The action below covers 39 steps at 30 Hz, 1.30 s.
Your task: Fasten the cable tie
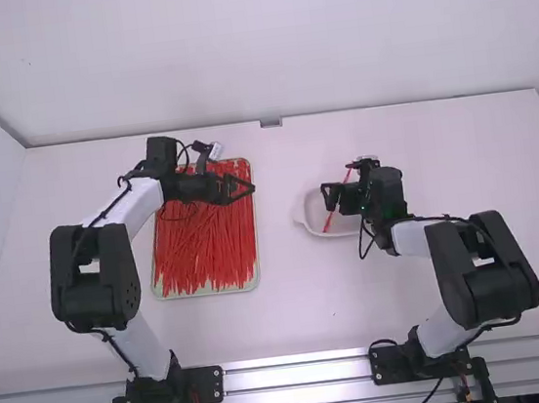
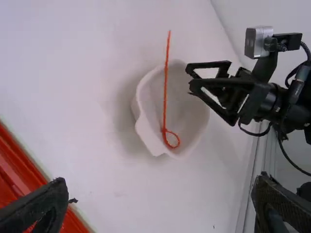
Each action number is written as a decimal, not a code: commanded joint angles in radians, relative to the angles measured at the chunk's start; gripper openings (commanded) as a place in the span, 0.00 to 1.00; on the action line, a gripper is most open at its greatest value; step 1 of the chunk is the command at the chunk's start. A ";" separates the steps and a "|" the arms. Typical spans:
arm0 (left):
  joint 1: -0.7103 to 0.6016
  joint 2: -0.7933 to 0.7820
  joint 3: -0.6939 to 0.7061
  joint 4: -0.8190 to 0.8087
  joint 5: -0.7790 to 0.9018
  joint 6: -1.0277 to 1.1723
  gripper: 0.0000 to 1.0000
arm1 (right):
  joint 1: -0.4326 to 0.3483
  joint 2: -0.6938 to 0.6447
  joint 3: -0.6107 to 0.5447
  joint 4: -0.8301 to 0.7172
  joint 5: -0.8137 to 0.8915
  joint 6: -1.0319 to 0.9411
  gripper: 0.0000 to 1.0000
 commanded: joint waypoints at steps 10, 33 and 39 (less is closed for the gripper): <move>0.013 -0.035 0.019 -0.016 -0.063 0.022 0.99 | -0.004 -0.090 -0.004 -0.051 -0.009 0.002 1.00; 0.026 -0.274 0.019 -0.255 -0.504 -0.126 0.99 | 0.039 -0.531 -0.006 -0.514 0.006 -0.008 1.00; 0.026 -0.291 0.019 -0.274 -0.504 -0.110 0.99 | 0.070 -0.531 -0.006 -0.523 0.053 -0.004 1.00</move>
